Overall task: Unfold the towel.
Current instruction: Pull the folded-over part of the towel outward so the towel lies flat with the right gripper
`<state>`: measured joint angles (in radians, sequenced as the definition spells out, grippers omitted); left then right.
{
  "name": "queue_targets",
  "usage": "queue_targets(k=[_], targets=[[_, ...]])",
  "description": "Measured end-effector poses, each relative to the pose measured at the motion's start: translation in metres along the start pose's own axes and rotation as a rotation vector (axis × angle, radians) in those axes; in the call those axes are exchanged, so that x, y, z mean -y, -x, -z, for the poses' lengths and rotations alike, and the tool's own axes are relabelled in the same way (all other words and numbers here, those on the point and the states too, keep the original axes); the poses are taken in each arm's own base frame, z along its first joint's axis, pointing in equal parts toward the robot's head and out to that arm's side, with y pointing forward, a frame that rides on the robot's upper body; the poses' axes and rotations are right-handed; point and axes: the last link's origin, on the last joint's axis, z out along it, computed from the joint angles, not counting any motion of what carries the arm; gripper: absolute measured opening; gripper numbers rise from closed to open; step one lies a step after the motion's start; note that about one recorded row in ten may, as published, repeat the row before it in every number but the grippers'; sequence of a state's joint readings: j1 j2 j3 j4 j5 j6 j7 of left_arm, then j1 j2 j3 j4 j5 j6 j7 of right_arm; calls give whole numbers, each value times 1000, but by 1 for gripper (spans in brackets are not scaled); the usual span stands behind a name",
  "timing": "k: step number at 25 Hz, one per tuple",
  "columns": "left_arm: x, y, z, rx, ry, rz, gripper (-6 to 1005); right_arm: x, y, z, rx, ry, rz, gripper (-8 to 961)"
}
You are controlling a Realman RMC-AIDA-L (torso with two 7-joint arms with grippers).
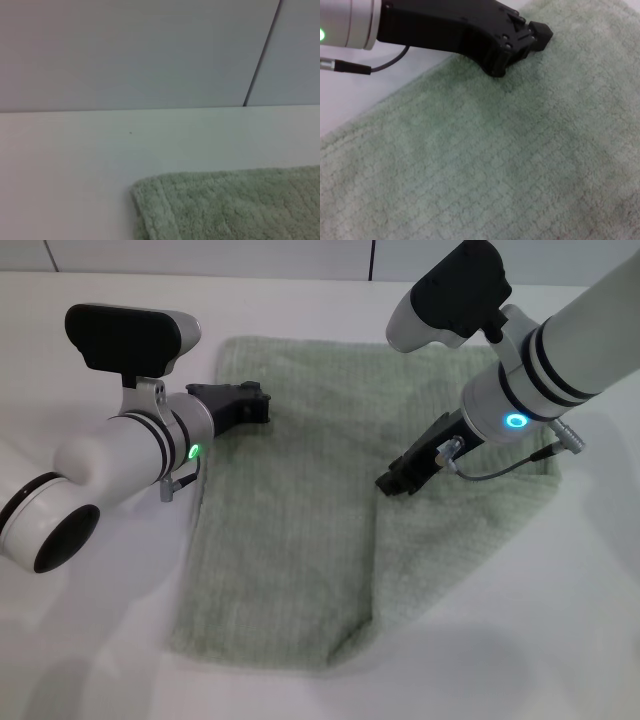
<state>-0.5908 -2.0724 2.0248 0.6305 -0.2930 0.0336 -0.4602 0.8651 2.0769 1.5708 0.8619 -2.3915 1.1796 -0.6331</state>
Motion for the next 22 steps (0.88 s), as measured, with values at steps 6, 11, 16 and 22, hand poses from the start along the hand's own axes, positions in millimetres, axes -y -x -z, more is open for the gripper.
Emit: queue_targets(k=[6, 11, 16, 22], targets=[[0, 1, 0, 1, -1, 1, -1, -1, 0, -1, -5, -1, 8, 271], [2, 3, 1, 4, -4, 4, -1, -1, 0, -1, -7, -1, 11, 236], [1, 2, 1, 4, -3, 4, -1, -1, 0, -1, -5, -2, 13, 165], [1, 2, 1, 3, -3, 3, -1, -2, 1, -1, -4, -3, 19, 119]])
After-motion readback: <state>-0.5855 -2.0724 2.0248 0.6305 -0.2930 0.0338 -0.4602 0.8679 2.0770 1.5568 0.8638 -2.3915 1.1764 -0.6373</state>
